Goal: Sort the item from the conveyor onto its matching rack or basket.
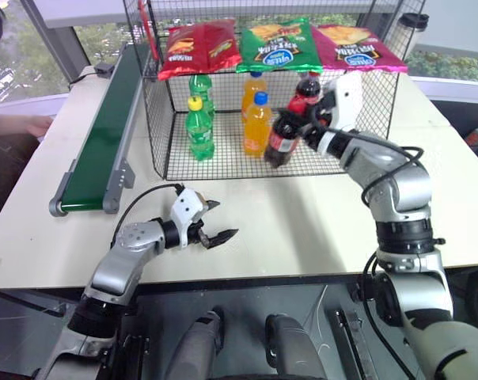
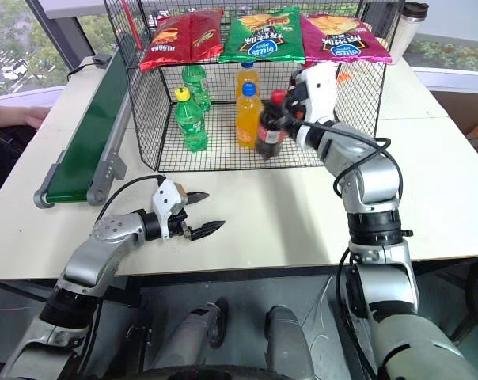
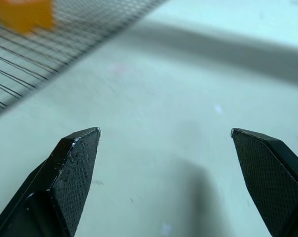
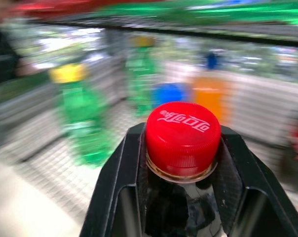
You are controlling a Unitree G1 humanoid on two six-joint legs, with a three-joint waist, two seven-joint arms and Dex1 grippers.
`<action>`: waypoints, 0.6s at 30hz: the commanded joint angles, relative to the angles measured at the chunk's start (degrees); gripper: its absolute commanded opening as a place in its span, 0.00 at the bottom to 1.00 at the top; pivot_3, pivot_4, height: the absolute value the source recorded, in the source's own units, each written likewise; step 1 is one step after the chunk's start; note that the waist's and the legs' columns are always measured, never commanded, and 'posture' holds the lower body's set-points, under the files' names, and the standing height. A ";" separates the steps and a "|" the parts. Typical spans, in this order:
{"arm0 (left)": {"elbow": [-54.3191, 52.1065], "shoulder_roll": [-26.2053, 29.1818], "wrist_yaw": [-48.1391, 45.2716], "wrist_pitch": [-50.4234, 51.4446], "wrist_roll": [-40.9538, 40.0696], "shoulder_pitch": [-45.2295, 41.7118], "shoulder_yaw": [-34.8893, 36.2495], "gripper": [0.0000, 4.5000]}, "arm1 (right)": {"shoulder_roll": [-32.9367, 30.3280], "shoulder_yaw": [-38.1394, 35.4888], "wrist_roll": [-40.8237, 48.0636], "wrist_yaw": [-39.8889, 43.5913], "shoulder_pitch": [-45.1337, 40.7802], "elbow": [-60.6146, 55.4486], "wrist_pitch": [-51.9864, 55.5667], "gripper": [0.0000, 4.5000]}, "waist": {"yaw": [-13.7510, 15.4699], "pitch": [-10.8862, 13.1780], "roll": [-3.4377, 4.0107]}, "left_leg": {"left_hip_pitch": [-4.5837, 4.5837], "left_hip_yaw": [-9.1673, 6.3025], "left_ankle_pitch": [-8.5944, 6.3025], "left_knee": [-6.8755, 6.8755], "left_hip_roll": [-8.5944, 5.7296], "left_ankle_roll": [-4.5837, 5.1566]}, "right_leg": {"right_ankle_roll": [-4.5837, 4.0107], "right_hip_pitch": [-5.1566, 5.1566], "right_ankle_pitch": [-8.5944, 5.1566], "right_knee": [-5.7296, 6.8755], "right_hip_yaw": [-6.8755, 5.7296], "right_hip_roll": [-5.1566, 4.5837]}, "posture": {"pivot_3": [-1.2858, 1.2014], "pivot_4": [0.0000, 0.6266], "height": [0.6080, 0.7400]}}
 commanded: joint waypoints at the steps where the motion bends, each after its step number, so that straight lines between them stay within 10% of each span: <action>1: -3.45 -2.25 4.72 -1.21 0.00 0.58 2.25 0.98 | 0.54 -2.20 -1.72 -1.73 -3.34 1.82 -4.92 0.25 | -0.04 0.00 0.00 | 0.00 0.00 0.01 -0.01 0.01 0.02 | 0.02 0.00 0.01 0.01 0.00 0.01 | 0.52 0.24 0.98; 18: -5.50 -8.32 12.10 -0.03 -0.24 -0.17 1.17 0.98 | 1.65 -3.21 -6.34 -4.26 -5.80 15.05 -14.87 0.25 | -0.17 0.01 0.02 | 0.04 0.05 0.06 0.01 0.02 0.05 | 0.11 -0.01 0.06 0.09 0.02 0.07 | 0.52 0.24 0.98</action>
